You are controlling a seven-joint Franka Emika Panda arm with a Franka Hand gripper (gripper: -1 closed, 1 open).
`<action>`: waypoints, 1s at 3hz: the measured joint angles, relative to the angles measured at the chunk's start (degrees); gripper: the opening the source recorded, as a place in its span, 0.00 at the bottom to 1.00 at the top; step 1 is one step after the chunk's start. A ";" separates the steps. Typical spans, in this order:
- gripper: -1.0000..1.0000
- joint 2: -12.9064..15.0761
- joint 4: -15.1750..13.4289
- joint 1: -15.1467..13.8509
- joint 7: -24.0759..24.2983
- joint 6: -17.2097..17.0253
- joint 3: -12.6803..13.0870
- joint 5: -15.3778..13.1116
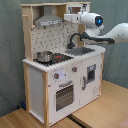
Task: Play with the kitchen
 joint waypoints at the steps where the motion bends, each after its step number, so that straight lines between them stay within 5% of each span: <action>1: 1.00 0.00 0.18 -0.82 0.15 -0.02 1.08 0.00; 2: 0.00 0.00 0.18 -0.86 0.15 -0.02 1.12 0.00; 3: 0.00 0.00 -1.41 -0.73 0.29 0.14 -0.35 0.40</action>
